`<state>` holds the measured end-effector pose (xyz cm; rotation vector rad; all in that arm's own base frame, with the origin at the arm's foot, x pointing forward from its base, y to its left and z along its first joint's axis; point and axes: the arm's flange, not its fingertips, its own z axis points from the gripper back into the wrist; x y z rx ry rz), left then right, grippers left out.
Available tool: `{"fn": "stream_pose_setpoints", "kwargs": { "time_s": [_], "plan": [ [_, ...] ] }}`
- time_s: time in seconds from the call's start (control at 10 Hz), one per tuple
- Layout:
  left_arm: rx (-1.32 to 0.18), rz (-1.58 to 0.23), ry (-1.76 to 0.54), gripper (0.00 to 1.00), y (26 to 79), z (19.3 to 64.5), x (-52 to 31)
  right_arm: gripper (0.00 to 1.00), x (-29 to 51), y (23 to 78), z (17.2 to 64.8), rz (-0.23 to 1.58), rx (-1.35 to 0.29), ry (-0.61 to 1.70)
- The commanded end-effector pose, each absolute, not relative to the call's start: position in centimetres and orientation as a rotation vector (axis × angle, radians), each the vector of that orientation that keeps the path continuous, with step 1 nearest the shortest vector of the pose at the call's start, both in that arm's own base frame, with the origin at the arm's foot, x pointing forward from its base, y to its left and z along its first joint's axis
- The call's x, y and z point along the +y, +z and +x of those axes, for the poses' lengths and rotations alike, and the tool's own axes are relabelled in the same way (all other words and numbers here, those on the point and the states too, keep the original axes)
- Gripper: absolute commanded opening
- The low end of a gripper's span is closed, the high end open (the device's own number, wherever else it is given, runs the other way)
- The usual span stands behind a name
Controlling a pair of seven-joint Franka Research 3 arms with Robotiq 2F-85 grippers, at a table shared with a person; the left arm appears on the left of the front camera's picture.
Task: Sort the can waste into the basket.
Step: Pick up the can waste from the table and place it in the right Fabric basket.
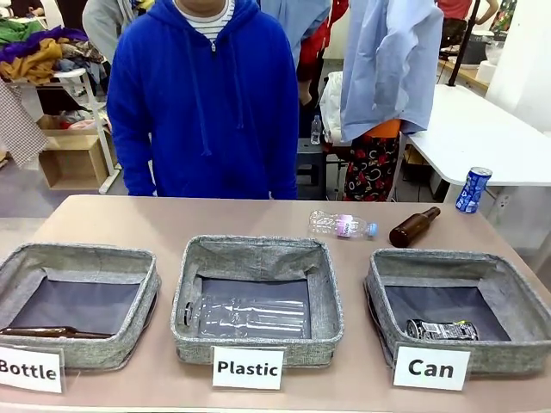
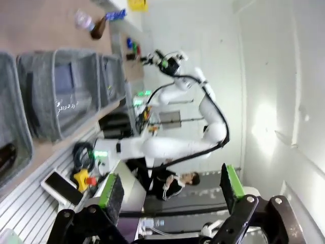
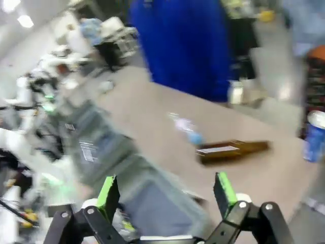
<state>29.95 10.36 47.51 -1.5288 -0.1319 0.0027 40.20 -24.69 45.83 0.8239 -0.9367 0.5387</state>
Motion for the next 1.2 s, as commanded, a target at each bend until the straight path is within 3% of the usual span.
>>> {"fn": "stream_pose_setpoints", "kwargs": {
  "time_s": [0.0,0.1,0.2,0.3,0.6,0.7,1.1],
  "plan": [
    [-0.030,-1.441,-0.079,1.00,44.5,29.3,8.4,1.00,-25.9,42.2,39.7,0.359,-1.068,0.390],
    [-0.006,-1.403,-0.082,1.00,42.6,28.9,7.0,1.00,-26.7,41.1,39.1,0.324,-1.018,0.355],
    [-0.003,-1.357,-0.046,1.00,41.1,28.7,6.2,1.00,-26.5,40.8,38.7,0.416,-0.941,0.304],
    [-0.006,-1.446,-0.053,1.00,43.9,29.3,7.5,1.00,-29.3,42.1,38.9,0.493,-1.018,0.457],
    [-0.006,-1.446,-0.053,1.00,43.9,29.3,7.5,1.00,-29.3,40.9,38.4,0.429,-0.999,0.408],
    [-0.006,-1.446,-0.053,1.00,43.9,29.3,7.5,1.00,-27.8,41.2,39.2,0.470,-0.950,0.563],
    [-0.006,-1.446,-0.053,1.00,43.9,29.3,7.5,1.00,-27.8,36.1,46.2,0.332,-1.041,0.471]
  ]
}}
